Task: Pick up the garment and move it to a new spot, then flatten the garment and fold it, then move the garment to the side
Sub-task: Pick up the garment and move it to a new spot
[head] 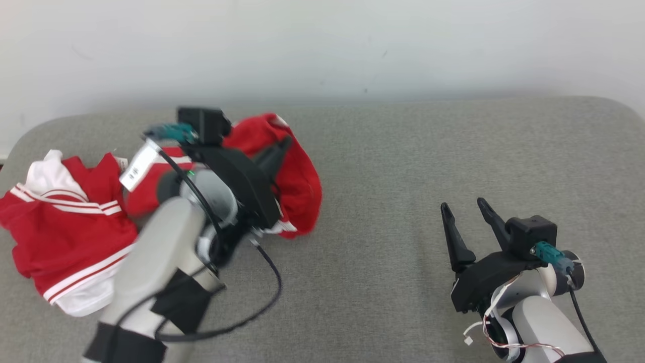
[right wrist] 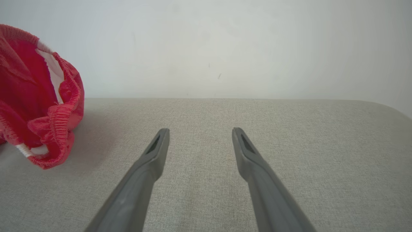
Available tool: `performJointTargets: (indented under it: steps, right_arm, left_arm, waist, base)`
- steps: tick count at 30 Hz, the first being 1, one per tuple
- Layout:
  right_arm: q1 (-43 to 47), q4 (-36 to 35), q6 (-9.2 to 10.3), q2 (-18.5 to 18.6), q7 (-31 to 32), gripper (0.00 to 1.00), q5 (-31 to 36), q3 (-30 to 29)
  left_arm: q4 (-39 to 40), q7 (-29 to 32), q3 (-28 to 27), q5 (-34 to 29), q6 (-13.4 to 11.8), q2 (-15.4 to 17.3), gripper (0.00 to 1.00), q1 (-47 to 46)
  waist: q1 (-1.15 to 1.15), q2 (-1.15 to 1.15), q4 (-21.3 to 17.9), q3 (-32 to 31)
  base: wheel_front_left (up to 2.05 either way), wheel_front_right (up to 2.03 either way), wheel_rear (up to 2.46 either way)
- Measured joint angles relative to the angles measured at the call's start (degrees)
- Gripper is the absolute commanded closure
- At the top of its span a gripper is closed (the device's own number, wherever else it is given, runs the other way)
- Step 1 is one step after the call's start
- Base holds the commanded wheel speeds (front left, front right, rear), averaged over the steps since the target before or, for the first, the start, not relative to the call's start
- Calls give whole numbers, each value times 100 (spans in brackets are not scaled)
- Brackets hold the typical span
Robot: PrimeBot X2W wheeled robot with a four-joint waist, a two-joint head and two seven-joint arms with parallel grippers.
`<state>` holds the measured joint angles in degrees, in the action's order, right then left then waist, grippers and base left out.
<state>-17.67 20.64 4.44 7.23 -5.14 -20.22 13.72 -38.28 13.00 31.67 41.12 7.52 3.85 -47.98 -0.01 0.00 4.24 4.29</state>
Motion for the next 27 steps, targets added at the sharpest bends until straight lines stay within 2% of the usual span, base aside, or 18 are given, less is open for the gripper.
performJointTargets:
  steps: [3,9,19,27]
  right_arm:
    - [85,18,-45,-10,-24,0,-4,22]
    - [97,-1,-76,-33,-43,0,-45,101]
    - [98,-66,-94,-90,-41,0,-43,243]
    - [82,-92,-105,-96,-37,0,-43,257]
  left_arm:
    - [182,-86,99,116,0,-123,100,355]
    - [326,-197,299,277,0,-145,100,919]
    - [446,-297,794,285,-1,-175,100,1008]
    - [920,-555,1618,713,-299,-162,100,872]
  waist:
    - [0,0,-94,-105]
    - [0,0,-348,-247]
    - [0,0,-982,-289]
    - [0,0,-1540,-201]
  base:
    - [0,0,0]
    - [0,0,0]
    - [0,0,0]
    - [0,0,0]
